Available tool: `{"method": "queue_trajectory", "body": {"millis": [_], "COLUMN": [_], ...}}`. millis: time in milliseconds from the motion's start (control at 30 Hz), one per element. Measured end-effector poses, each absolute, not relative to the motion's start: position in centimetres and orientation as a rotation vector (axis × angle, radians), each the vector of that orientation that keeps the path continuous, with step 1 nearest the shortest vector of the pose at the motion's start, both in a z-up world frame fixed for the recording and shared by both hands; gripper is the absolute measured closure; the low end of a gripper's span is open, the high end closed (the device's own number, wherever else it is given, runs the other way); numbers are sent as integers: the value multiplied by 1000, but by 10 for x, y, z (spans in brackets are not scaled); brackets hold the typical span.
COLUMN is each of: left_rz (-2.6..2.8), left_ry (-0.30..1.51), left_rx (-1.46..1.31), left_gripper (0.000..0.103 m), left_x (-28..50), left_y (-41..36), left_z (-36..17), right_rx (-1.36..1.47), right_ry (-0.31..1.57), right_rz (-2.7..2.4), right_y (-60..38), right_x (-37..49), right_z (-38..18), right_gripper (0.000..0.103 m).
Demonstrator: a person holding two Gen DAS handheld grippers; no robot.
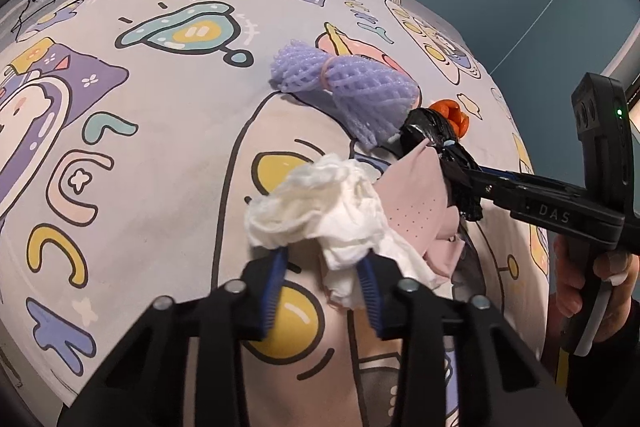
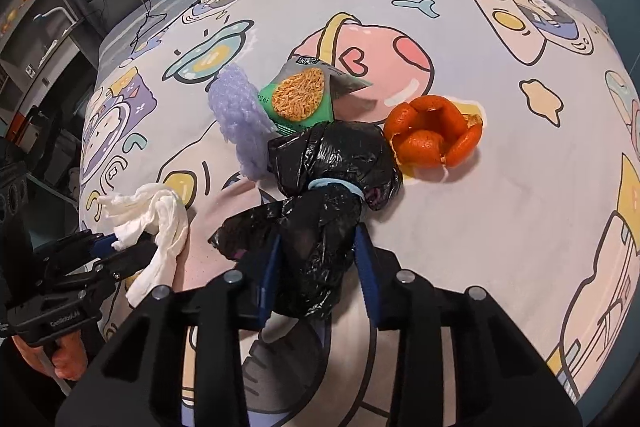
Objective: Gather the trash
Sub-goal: 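Grasp the black plastic bag with the right tool while the left tool grasps a white tissue, then lift and carry the black bag and white tissue over the bin with both tools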
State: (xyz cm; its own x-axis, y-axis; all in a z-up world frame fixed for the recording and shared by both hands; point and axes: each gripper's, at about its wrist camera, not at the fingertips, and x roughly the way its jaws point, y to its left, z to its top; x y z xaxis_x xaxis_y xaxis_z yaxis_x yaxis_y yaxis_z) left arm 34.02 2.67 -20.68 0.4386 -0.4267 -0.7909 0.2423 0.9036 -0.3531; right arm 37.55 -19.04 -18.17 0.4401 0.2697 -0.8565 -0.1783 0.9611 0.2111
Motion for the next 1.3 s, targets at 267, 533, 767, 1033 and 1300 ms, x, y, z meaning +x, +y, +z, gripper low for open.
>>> {"method": "queue_trajectory", "body": {"millis": [267, 533, 767, 1033, 1300], "left_rz": [-414, -398, -380, -353, -344], "left_ry": [1043, 1014, 976, 922, 871], "left_rx": [-190, -194, -200, -200, -192], "left_gripper": [98, 101, 101, 102, 102], "left_x": [341, 337, 328, 314, 295], "left_y": [29, 40, 52, 67, 73], "left_z": [-207, -194, -176, -155, -136], "right_rx": [60, 39, 40, 39, 42], "right_ry": [1044, 1009, 948, 900, 865], "right_rz": [258, 244, 230, 219, 229], "right_y": [-187, -188, -196, -203, -207], "right_x": [371, 361, 345, 322, 295], "right_z": [-175, -166, -145, -123, -108], "right_gripper": [79, 80, 80, 80, 80]}}
